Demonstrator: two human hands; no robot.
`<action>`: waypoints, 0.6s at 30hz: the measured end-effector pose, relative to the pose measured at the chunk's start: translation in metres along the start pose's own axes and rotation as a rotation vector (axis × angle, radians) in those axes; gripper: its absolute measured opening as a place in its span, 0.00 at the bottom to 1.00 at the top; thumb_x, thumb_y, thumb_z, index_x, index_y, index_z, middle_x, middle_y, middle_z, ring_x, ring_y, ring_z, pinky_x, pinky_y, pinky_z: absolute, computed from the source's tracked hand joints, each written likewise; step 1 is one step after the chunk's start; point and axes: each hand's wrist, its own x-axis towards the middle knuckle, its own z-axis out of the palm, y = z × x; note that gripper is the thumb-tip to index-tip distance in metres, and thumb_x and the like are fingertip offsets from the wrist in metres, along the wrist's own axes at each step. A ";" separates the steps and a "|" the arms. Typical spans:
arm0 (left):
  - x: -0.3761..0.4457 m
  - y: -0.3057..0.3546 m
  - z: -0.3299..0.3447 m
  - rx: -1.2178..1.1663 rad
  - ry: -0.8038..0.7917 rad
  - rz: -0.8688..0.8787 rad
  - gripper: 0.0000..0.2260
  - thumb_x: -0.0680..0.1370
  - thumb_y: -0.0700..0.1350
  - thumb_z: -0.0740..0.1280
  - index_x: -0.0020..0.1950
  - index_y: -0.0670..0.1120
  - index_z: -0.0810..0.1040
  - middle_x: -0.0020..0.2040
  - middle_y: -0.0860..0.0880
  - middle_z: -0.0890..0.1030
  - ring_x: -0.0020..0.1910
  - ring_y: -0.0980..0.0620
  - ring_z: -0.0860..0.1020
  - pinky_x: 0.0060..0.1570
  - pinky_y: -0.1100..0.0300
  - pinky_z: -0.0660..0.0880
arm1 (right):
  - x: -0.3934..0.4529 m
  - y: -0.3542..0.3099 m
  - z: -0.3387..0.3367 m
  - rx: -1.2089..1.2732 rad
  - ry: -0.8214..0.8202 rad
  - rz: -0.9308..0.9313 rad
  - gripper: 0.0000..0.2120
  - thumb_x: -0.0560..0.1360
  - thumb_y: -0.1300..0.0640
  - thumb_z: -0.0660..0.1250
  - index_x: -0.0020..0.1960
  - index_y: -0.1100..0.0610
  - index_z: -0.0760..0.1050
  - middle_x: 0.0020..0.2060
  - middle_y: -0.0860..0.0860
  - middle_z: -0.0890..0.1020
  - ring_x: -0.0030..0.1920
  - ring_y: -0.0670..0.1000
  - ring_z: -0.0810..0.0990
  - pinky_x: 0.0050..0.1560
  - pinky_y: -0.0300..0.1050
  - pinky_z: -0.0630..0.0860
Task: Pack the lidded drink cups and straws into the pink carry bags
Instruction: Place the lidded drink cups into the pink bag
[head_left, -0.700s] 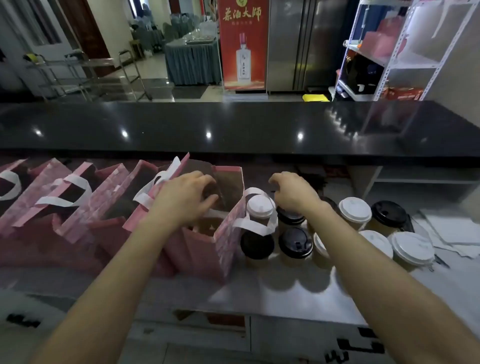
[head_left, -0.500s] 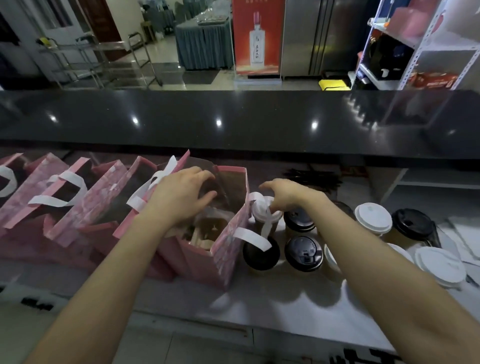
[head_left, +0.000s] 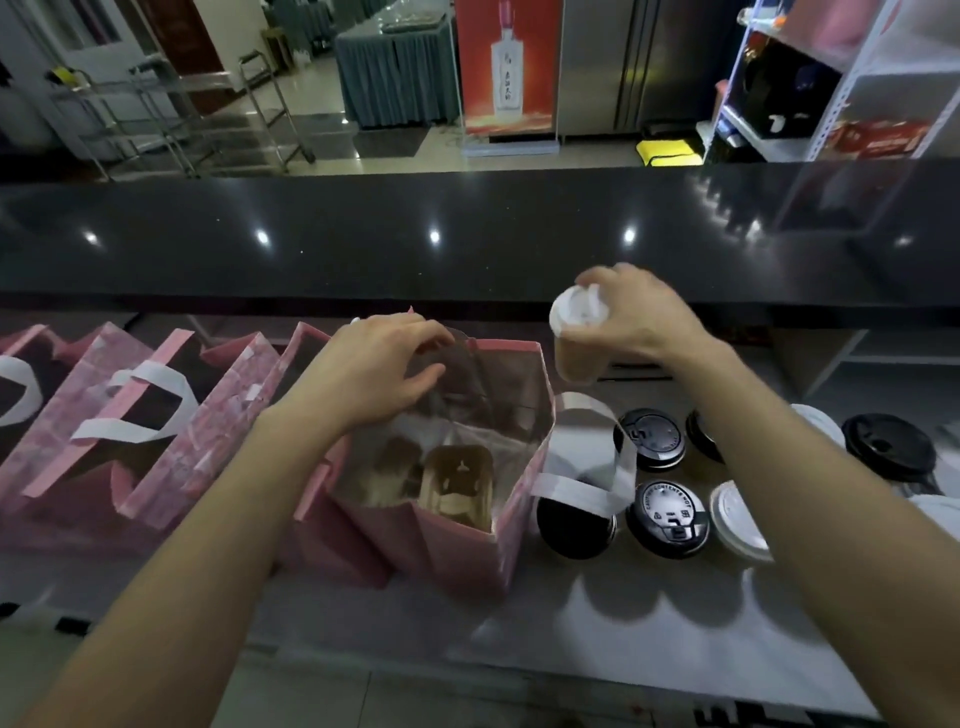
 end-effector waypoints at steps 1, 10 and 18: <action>-0.001 -0.005 -0.001 -0.020 0.003 0.016 0.15 0.83 0.52 0.71 0.69 0.53 0.83 0.61 0.54 0.85 0.60 0.51 0.83 0.60 0.43 0.81 | -0.002 -0.008 -0.012 0.016 0.075 -0.006 0.44 0.65 0.26 0.66 0.74 0.49 0.76 0.62 0.54 0.80 0.63 0.58 0.79 0.61 0.55 0.77; -0.020 -0.045 0.024 0.239 0.142 0.005 0.23 0.74 0.63 0.73 0.64 0.51 0.81 0.56 0.50 0.79 0.59 0.46 0.77 0.73 0.45 0.68 | -0.040 -0.080 -0.022 0.227 0.300 -0.155 0.35 0.71 0.31 0.67 0.73 0.49 0.77 0.62 0.50 0.79 0.61 0.52 0.78 0.59 0.51 0.77; -0.020 -0.052 0.022 0.219 -0.095 0.000 0.24 0.77 0.64 0.69 0.69 0.56 0.76 0.65 0.51 0.77 0.67 0.47 0.76 0.73 0.45 0.68 | -0.049 -0.103 0.040 -0.031 -0.312 -0.180 0.39 0.66 0.26 0.77 0.71 0.43 0.76 0.64 0.43 0.80 0.62 0.50 0.79 0.61 0.54 0.81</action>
